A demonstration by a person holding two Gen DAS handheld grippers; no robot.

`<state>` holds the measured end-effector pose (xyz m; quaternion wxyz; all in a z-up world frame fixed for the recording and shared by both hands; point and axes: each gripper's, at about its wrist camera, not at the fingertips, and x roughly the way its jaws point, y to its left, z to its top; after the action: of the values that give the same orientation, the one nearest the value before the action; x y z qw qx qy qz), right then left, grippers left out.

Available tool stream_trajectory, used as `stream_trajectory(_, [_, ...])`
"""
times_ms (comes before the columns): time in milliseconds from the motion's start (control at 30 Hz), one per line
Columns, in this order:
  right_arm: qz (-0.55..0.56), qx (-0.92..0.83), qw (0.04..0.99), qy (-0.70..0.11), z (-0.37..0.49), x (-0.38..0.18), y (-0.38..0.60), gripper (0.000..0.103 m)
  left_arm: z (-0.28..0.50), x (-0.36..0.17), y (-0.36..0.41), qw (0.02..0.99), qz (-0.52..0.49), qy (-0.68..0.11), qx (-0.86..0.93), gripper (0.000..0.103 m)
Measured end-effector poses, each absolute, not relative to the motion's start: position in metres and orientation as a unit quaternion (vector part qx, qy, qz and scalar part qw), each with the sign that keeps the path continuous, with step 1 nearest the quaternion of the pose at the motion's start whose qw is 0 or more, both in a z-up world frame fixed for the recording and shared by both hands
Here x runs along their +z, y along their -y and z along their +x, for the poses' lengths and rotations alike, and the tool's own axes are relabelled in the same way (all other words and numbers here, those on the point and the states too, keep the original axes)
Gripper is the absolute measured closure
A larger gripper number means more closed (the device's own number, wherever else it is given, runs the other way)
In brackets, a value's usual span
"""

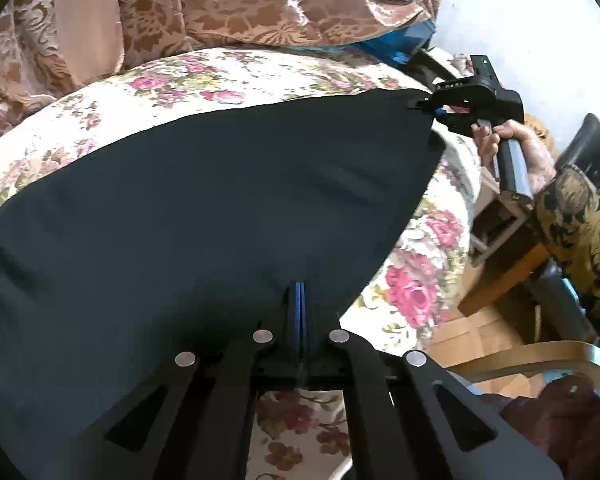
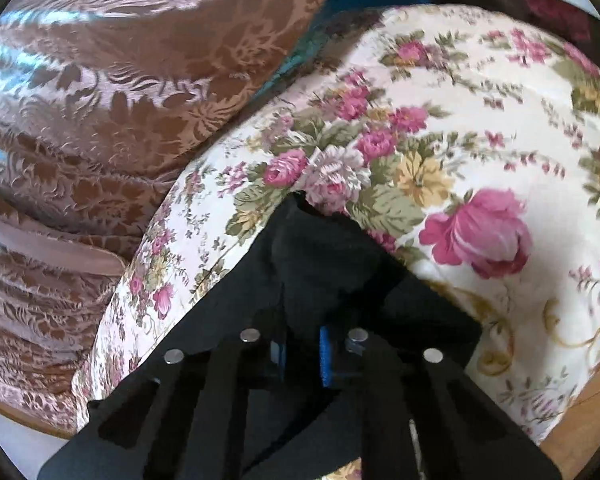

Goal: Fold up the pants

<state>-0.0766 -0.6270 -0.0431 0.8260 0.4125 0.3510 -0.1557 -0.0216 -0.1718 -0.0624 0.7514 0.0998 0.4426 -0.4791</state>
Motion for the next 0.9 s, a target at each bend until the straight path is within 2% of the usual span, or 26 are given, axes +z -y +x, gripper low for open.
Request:
stream_trajectory(200, [0.412, -0.144, 0.835, -0.336, -0.102, -0.025, 0.627, 0.095, -0.018, -0.047, 0.159, 0.736, 0.049, -0.442, -0.511, 0.103])
stream_trajectory(433, [0.436, -0.174, 0.803, -0.367, -0.118, -0.063, 0.639, 0.095, -0.021, -0.061, 0.157, 0.714, 0.029, -0.468, -0.52, 0.103])
stream_trajectory(533, [0.447, -0.171, 0.8, -0.364, -0.119, -0.071, 0.641, 0.092, -0.015, -0.065, 0.152, 0.712, 0.007, -0.483, -0.51, 0.103])
stream_trajectory(633, [0.459, -0.159, 0.8, -0.351, -0.125, -0.068, 0.642, 0.071, -0.009, -0.063, 0.14, 0.712, -0.034, -0.492, -0.5, 0.103])
stream_trajectory(667, [0.461, -0.162, 0.801, -0.346, -0.128, -0.065, 0.641, 0.06, -0.008, -0.061, 0.135, 0.715, -0.043, -0.49, -0.496, 0.103])
stream_trajectory(700, [0.46, -0.162, 0.804, -0.341, -0.131, -0.062, 0.64, 0.055, -0.007, -0.059, 0.131, 0.72, -0.048, -0.488, -0.491, 0.103])
stream_trajectory(767, [0.461, -0.164, 0.806, -0.334, -0.135, -0.056, 0.639, 0.053, -0.005, -0.055, 0.119, 0.73, -0.06, -0.484, -0.479, 0.103])
stream_trajectory(833, [0.459, -0.176, 0.807, -0.329, -0.137, -0.052, 0.641, 0.053, 0.0, -0.053, 0.109, 0.744, -0.067, -0.479, -0.461, 0.103])
stream_trajectory(867, [0.456, -0.183, 0.806, -0.33, -0.137, -0.052, 0.642, 0.058, 0.002, -0.052, 0.103, 0.749, -0.071, -0.478, -0.453, 0.103])
stream_trajectory(900, [0.456, -0.19, 0.803, -0.334, -0.136, -0.054, 0.644, 0.069, 0.003, -0.052, 0.096, 0.757, -0.076, -0.476, -0.442, 0.103])
